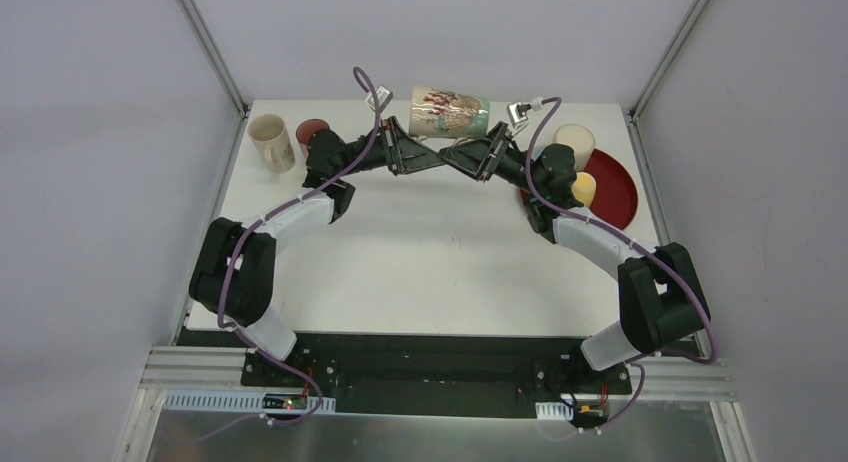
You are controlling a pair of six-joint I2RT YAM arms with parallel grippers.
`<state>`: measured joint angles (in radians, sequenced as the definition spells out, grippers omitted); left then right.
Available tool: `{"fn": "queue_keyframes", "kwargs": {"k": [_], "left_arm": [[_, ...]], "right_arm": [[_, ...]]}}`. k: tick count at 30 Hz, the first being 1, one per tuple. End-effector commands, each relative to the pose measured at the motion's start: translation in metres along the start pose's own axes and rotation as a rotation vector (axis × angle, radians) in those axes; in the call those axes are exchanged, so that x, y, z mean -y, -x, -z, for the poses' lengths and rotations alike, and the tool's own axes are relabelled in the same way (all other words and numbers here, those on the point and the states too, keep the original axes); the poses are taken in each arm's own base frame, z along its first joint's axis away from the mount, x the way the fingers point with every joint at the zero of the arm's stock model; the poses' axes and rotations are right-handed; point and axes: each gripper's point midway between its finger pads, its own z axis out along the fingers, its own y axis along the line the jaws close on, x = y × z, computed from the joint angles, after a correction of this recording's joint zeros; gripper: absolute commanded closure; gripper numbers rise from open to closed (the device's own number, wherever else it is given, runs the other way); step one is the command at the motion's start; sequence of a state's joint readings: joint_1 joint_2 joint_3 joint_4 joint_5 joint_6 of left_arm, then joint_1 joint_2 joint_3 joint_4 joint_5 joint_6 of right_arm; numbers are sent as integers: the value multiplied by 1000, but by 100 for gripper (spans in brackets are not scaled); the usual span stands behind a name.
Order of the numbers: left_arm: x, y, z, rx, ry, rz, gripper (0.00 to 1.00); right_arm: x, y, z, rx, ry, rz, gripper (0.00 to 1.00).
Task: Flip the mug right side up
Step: Turn over the cup at the center of the board.
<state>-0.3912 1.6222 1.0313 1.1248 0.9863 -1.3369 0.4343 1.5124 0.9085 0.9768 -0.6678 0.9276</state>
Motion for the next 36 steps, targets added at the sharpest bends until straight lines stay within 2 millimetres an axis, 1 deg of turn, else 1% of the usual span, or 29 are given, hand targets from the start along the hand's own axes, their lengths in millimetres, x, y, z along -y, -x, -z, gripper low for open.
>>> {"fn": "queue_keyframes", "kwargs": {"k": [1,3,8,11,14,21,22,28,33,36], "left_arm": [[60,37,11,146,-111,-238,100],[58,38,14,152,-101,-240,100],[58,43,20,164,-81,-258,100],[58,47,26,174,-60,-274,100],[54,50,32,176,-24,-289,100],[27,55,48,156,125,-321,100],[24,57,51,155,143,-329,100],[-8,60,62,93,316,-382,100],[-40,66,73,52,477,-427,100],[-53,69,80,30,556,-438,100]], "right_arm": [[-53,2,7,-48,162,127,13],[-58,6,10,-44,173,140,9],[-66,11,15,-52,186,169,5],[-67,9,19,-93,181,215,4],[-61,4,24,-155,157,267,2],[-32,-11,47,-303,45,378,2],[-25,-15,52,-327,11,367,2],[3,-27,80,-419,-136,472,2],[12,-29,99,-438,-215,557,2],[16,-30,107,-433,-255,578,2]]}}
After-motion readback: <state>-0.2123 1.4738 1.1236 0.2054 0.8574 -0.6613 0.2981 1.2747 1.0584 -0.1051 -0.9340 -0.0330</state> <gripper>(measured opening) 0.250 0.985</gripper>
